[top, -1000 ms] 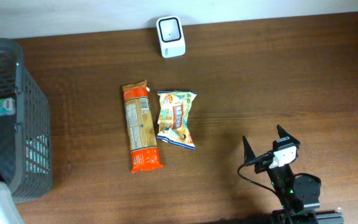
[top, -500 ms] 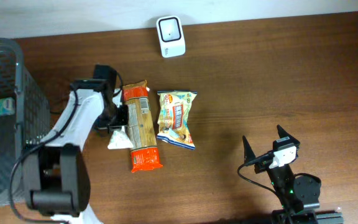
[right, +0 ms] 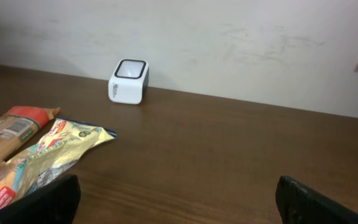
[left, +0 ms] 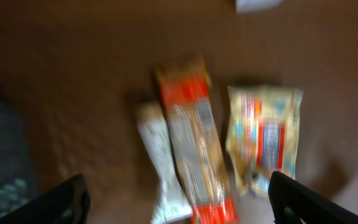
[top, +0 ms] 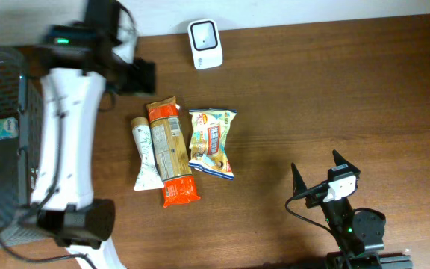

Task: Scan the item barcode
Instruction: 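Grasp the white shampoo tube from the basket and lay it left of the bar, then lift the mint-green wipes pack from the basket and drop it right of the bag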

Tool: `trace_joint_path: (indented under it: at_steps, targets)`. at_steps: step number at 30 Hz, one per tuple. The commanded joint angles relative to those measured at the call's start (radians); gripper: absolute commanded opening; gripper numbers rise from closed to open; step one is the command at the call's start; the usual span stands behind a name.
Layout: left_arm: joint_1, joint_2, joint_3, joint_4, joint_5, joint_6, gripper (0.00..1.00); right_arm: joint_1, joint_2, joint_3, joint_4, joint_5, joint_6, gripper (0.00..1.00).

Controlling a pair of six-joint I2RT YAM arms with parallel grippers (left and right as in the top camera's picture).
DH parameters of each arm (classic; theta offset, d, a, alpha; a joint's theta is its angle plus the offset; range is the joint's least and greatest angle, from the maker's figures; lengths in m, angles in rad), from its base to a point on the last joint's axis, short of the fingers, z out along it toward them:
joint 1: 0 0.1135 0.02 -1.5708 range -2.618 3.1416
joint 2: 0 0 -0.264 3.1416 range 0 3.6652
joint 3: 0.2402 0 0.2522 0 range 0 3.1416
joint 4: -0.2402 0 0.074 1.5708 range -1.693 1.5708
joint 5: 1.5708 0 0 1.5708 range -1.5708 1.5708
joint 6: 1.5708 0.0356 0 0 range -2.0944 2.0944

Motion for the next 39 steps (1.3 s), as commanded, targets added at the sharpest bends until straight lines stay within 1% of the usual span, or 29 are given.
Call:
trace_joint_path:
  at_steps: [1, 3, 4, 6, 8, 10, 11, 12, 13, 14, 16, 17, 18, 19, 20, 22, 23, 25, 26, 28, 30, 31, 32, 33, 34, 35, 36, 37, 39]
  targets:
    - [0.194, -0.019, 0.247, -0.042, -0.069, -0.122, 0.91, 0.006, -0.006, -0.005, -0.006, -0.005, 0.011, 0.99]
    - [0.355, -0.023, 0.270, -0.079, -0.091, -0.220, 0.91, 0.006, -0.006, -0.005, -0.006, -0.005, 0.011, 0.99]
    - [0.459, -0.022, 0.269, -0.109, -0.090, -0.274, 0.91, 0.006, -0.006, -0.005, -0.006, -0.005, 0.011, 0.99]
    - [0.646, -0.022, 0.257, -0.111, -0.085, -0.282, 0.91, 0.006, -0.006, -0.005, -0.006, -0.005, 0.011, 0.99]
    - [0.747, -0.022, 0.200, -0.111, -0.067, -0.282, 0.90, 0.006, -0.006, -0.005, -0.006, -0.005, 0.011, 0.99]
    - [0.815, -0.022, 0.064, -0.092, -0.067, -0.281, 0.89, 0.007, -0.006, -0.005, -0.006, -0.005, 0.011, 0.99]
    - [0.844, -0.022, -0.034, -0.072, -0.055, -0.272, 0.88, 0.006, -0.006, -0.005, -0.006, -0.005, 0.011, 0.99]
    - [0.861, -0.022, -0.116, -0.039, -0.013, -0.235, 0.85, 0.007, -0.006, -0.005, -0.006, -0.005, 0.011, 0.99]
    - [0.870, -0.022, -0.251, 0.018, 0.055, -0.183, 0.79, 0.007, -0.006, -0.005, -0.006, -0.005, 0.011, 0.99]
    - [0.870, -0.022, -0.365, 0.072, 0.063, -0.166, 0.76, 0.006, -0.006, -0.005, -0.006, -0.005, 0.011, 0.99]
    - [0.870, -0.022, -0.543, 0.177, 0.088, -0.126, 0.74, 0.006, -0.006, -0.005, -0.006, -0.005, 0.011, 0.99]
    - [0.870, -0.022, -0.607, 0.221, 0.088, -0.126, 0.74, 0.006, -0.006, -0.005, -0.006, -0.005, 0.011, 0.99]
    - [0.871, -0.022, -0.710, 0.307, 0.088, -0.122, 0.73, 0.006, -0.006, -0.005, -0.006, -0.005, 0.011, 0.99]
    - [0.873, -0.022, -0.781, 0.371, 0.088, -0.117, 0.73, 0.006, -0.006, -0.005, -0.006, -0.005, 0.011, 0.99]
    - [0.872, -0.022, -0.849, 0.441, 0.089, -0.089, 0.72, 0.006, -0.006, -0.005, -0.006, -0.005, 0.011, 0.99]
    - [0.872, -0.022, -0.961, 0.537, 0.091, -0.076, 0.70, 0.006, -0.006, -0.005, -0.006, -0.005, 0.011, 0.99]
    - [0.872, -0.022, -0.998, 0.568, 0.091, -0.076, 0.66, 0.006, -0.006, -0.005, -0.006, -0.005, 0.011, 0.99]
    - [0.872, -0.022, -1.023, 0.592, 0.087, -0.077, 0.30, 0.006, -0.006, -0.005, -0.006, -0.005, 0.011, 0.99]
    - [0.872, -0.023, -1.022, 0.592, 0.087, -0.077, 0.00, 0.006, -0.006, -0.005, -0.006, -0.005, 0.011, 0.99]
    - [0.872, -0.054, -1.020, 0.591, 0.088, -0.077, 0.00, 0.006, -0.006, -0.005, -0.006, -0.005, 0.011, 0.99]
    - [0.872, -0.177, -1.001, 0.589, 0.088, -0.077, 0.00, 0.006, -0.006, -0.005, -0.006, -0.005, 0.011, 0.99]
    - [0.872, -0.269, -0.980, 0.589, 0.088, -0.077, 0.00, 0.006, -0.006, -0.005, -0.006, -0.005, 0.011, 0.99]
    - [0.872, -0.415, -0.938, 0.595, 0.089, -0.079, 0.00, 0.006, -0.006, -0.005, -0.006, -0.005, 0.011, 0.99]
    - [0.872, -0.499, -0.914, 0.607, 0.092, -0.083, 0.00, 0.006, -0.006, -0.005, -0.006, -0.005, 0.011, 0.99]
    - [0.872, -0.614, -0.889, 0.643, 0.114, -0.089, 0.00, 0.006, -0.006, -0.005, -0.006, -0.005, 0.011, 0.99]
    - [0.863, -0.760, -0.886, 0.715, 0.184, -0.089, 0.00, 0.006, -0.006, -0.005, -0.006, -0.005, 0.011, 0.99]
    - [0.828, -0.868, -0.886, 0.762, 0.229, -0.089, 0.00, 0.006, -0.006, -0.005, -0.006, -0.005, 0.011, 0.99]
    - [0.773, -0.940, -0.886, 0.778, 0.245, -0.089, 0.00, 0.006, -0.006, -0.005, -0.006, -0.005, 0.011, 0.99]
    - [0.607, -0.995, -0.886, 0.753, 0.245, -0.089, 0.00, 0.006, -0.006, -0.005, -0.006, -0.005, 0.011, 0.99]
